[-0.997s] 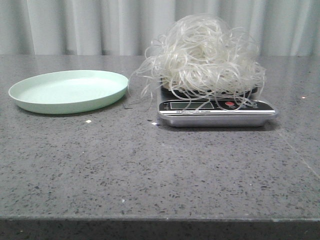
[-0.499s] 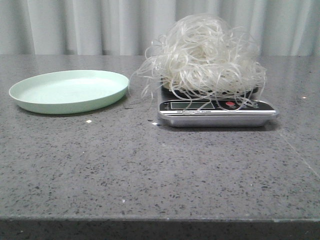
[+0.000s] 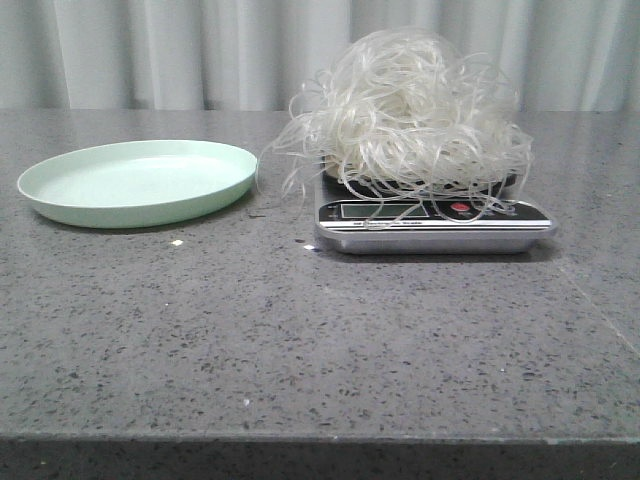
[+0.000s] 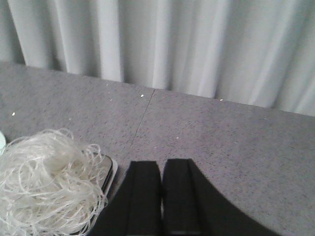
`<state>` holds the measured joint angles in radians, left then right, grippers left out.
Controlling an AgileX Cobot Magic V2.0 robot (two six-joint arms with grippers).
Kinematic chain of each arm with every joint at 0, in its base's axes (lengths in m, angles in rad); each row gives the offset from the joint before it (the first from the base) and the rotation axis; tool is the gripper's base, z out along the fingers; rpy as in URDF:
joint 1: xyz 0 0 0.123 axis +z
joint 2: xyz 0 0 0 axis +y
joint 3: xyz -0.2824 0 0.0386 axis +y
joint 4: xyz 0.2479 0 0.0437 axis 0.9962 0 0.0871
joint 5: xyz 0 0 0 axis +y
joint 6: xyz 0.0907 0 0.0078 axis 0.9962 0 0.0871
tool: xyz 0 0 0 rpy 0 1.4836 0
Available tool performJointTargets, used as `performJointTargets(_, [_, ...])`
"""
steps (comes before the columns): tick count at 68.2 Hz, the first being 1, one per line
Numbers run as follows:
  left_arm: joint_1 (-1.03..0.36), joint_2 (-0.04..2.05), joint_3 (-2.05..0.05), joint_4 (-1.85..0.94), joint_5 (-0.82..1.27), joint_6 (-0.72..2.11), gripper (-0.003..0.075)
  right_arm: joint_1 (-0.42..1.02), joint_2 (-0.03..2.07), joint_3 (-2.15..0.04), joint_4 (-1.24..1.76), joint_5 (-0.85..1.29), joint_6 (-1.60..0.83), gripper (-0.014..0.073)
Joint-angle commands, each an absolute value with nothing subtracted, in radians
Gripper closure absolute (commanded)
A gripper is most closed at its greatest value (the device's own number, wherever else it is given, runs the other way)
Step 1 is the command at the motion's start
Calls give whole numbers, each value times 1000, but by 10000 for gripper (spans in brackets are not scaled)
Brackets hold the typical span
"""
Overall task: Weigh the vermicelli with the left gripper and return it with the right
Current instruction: 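Withdraw the left gripper and let the scale weigh the noodles, then lower the right gripper into the vermicelli on the scale and grasp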
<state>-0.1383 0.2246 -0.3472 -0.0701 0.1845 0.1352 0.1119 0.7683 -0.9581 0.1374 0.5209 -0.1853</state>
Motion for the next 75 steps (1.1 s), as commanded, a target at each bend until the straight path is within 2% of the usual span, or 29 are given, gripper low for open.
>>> performJointTargets(1, [-135, 232, -376, -81, 99, 126, 584, 171, 862, -1082, 136, 523, -244, 281])
performJointTargets(7, [-135, 232, -376, -81, 99, 126, 584, 216, 939, -1164, 142, 581, -244, 172])
performJointTargets(13, [-135, 232, -376, -81, 99, 126, 584, 261, 1022, -1244, 168, 629, -244, 113])
performJointTargets(32, [-135, 232, -376, -81, 99, 126, 584, 350, 1289, -1484, 268, 834, -251, 102])
performJointTargets(43, [-135, 232, -376, -81, 99, 126, 584, 356, 1456, -1596, 363, 905, -326, 12])
performJointTargets(49, [-135, 232, -376, -81, 99, 126, 583, 356, 1523, -1622, 377, 913, -354, -20])
performJointTargets(75, [-135, 232, -376, -81, 110, 126, 583, 356, 1705, -1636, 357, 1022, -373, -20])
